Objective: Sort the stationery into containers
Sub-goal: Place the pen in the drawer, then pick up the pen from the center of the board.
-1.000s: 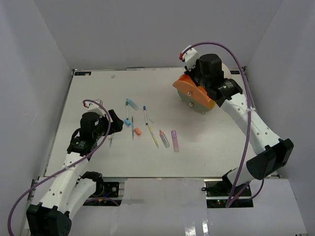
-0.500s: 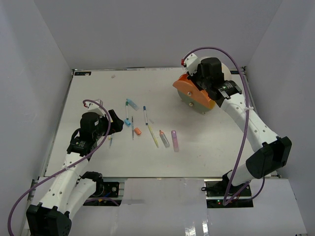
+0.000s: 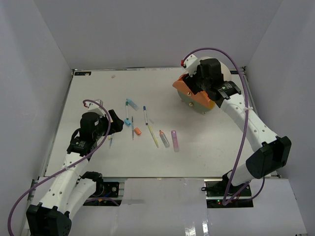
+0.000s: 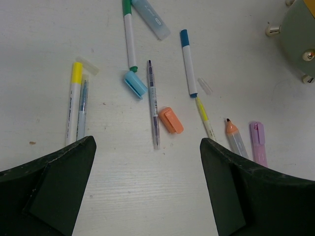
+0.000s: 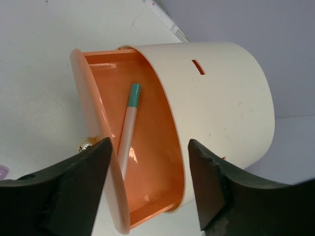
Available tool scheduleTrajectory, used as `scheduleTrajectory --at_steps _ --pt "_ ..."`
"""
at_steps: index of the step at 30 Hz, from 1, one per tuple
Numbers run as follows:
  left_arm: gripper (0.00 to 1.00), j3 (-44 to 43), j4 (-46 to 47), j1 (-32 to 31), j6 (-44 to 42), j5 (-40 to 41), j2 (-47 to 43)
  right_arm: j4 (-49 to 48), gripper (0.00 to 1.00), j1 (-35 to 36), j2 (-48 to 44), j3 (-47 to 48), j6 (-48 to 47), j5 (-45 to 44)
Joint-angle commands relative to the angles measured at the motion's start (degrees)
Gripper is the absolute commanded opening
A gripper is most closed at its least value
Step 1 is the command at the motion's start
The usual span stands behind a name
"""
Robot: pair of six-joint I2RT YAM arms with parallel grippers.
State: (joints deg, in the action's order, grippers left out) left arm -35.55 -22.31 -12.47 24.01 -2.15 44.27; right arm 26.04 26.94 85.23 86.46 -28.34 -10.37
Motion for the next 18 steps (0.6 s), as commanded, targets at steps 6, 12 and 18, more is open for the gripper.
scheduleTrajectory --at_steps 6,12,18 --pt "0.98 -0.04 0.16 0.25 -0.28 -0.48 0.11 -3.62 0.92 1.44 -3.92 3.2 10.92 9.66" --pt "0.98 -0.05 0.07 0.34 -0.28 0.13 0.38 -7.68 0.92 11.27 -1.93 1.25 22.94 3.88" --pt "0.98 -0.05 -0.19 0.43 -0.28 1.36 0.2 -7.23 0.84 16.3 7.82 3.37 35.7 0.53"
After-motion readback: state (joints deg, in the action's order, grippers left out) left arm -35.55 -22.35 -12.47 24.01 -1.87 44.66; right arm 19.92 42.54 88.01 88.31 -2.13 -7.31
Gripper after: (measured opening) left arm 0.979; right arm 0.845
